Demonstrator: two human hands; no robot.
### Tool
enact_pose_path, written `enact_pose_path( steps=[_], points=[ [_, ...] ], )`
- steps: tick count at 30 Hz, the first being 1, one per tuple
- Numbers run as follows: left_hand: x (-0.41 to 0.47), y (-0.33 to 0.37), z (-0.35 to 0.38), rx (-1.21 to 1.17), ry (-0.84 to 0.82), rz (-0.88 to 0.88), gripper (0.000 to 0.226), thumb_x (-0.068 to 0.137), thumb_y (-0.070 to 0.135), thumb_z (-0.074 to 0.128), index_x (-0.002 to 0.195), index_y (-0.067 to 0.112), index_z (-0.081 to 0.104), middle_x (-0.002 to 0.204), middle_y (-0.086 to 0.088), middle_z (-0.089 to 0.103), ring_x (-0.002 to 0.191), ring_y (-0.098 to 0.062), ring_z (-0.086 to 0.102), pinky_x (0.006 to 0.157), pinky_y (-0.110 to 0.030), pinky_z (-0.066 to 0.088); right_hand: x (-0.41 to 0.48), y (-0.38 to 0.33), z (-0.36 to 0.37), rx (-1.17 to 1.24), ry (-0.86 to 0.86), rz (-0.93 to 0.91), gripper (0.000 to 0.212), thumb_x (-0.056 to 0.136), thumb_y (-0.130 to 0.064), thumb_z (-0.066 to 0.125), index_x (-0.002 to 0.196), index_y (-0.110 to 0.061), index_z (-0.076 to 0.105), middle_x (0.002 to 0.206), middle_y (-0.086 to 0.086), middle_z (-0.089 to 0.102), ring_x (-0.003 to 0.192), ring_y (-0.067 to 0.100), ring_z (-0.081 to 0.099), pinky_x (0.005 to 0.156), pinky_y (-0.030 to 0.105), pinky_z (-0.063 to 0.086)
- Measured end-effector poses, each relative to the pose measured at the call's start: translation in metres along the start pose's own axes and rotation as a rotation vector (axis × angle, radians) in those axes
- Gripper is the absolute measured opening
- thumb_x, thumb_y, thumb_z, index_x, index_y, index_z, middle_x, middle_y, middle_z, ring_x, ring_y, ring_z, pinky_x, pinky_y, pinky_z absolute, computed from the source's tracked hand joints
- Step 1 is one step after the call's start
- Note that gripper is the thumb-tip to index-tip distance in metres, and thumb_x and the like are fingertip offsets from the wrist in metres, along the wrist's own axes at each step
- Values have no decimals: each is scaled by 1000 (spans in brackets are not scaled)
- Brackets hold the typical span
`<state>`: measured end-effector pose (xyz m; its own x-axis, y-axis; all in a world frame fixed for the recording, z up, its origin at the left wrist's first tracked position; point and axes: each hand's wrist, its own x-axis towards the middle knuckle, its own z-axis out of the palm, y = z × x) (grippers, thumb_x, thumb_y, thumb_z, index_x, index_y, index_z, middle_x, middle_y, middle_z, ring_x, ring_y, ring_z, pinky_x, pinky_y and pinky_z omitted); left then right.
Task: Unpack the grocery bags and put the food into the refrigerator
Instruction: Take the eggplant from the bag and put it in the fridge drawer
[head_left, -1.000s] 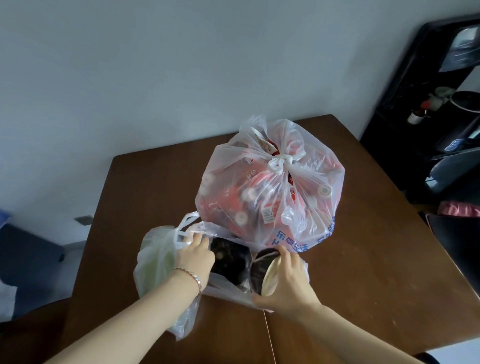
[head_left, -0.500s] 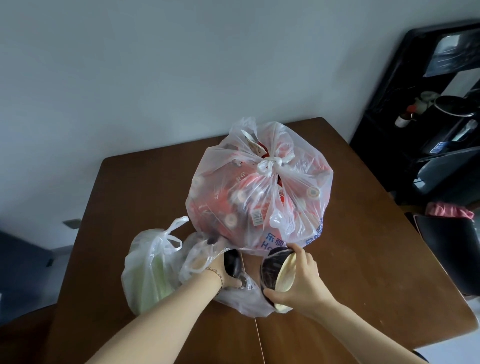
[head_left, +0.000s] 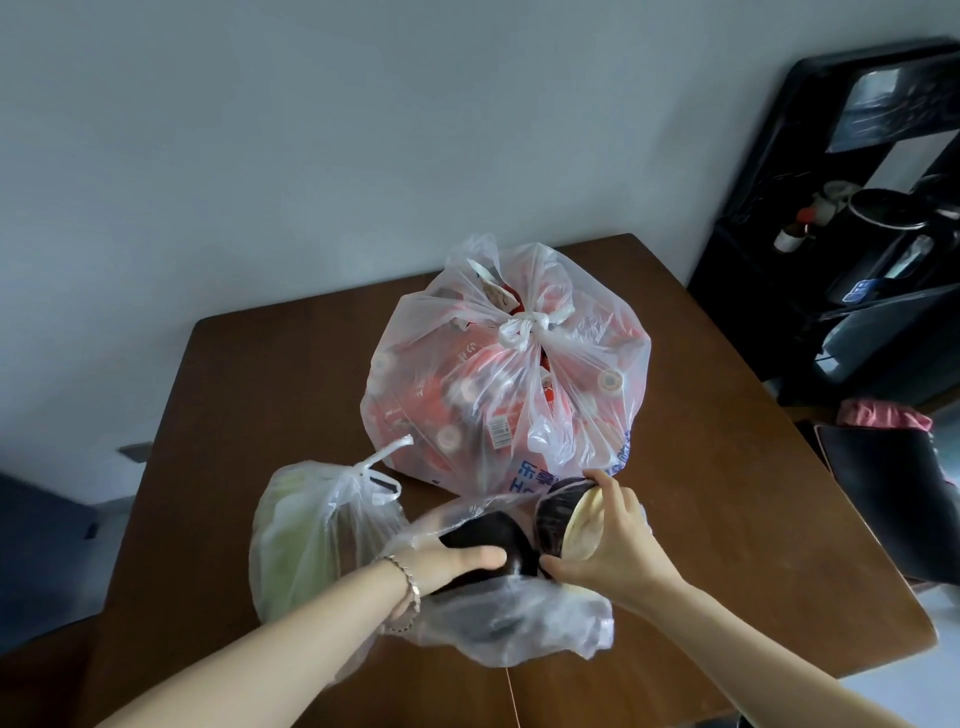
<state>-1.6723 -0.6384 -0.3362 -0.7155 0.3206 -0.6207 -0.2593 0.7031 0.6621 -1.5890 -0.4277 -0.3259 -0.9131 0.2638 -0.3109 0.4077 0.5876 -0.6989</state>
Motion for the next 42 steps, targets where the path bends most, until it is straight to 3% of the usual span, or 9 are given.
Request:
enact_pose_path(
  steps=[6,11,14,17,21,26,32,38,42],
  points=[
    [-33,19,-12,-488,-121,15,82,44,53,75,120,25,59,110,-2,68,105,-20,63,93,-42,52,-2,-2,-12,126,16,-43,107,60,-35,86,142,-26,18,128,-1,30,122,14,35,103,29,36],
    [-37,32,-9,-1115,5,-264,54,56,46,66,105,25,60,116,-20,57,103,-42,55,70,-55,54,-20,-1,-17,-118,-38,-190,116,43,-66,66,142,-28,19,124,-9,31,122,10,31,111,33,25],
    [-42,34,-20,-1427,-219,-288,76,54,55,67,122,22,56,131,-27,48,110,-53,50,66,-57,55,-23,9,-12,-280,-112,-203,111,45,-71,60,140,-33,16,129,-10,30,128,10,24,115,38,14],
    [-46,24,-35,-1569,-542,10,91,54,51,74,137,33,41,144,-26,30,116,-55,46,77,-54,55,-18,14,-7,-223,-135,-156,108,54,-60,74,141,-32,16,128,-11,31,121,7,28,110,34,26],
    [-50,13,-50,-1457,-689,153,79,79,67,45,146,29,27,153,-22,16,136,-46,21,113,-50,25,-9,-7,-6,157,-126,-105,101,45,-58,78,129,-38,25,126,-6,43,122,11,43,104,30,38],
    [-44,23,-72,-1359,-714,276,82,82,73,34,147,24,26,154,-16,9,141,-45,8,114,-58,7,12,-57,-46,379,-74,-131,112,47,-47,80,137,-32,14,135,6,41,125,21,43,108,41,39],
    [-44,85,-82,-1209,-576,266,102,31,55,89,126,31,58,139,-20,46,114,-52,51,79,-64,49,-1,-80,-76,219,158,-20,103,62,-31,85,137,-32,15,134,1,31,118,17,39,98,31,41],
    [-50,155,-53,-727,-717,390,78,37,58,86,109,34,69,115,-7,67,103,-32,66,86,-52,51,-50,-57,-97,31,347,255,104,60,-44,81,138,-48,13,135,-1,24,126,24,32,99,43,44],
    [-57,192,2,-554,-796,325,100,39,54,88,129,33,52,134,-12,52,116,-40,54,86,-56,50,-105,-20,-116,-23,481,458,108,61,-50,79,142,-47,8,141,0,19,132,28,23,105,47,39]
  ],
)
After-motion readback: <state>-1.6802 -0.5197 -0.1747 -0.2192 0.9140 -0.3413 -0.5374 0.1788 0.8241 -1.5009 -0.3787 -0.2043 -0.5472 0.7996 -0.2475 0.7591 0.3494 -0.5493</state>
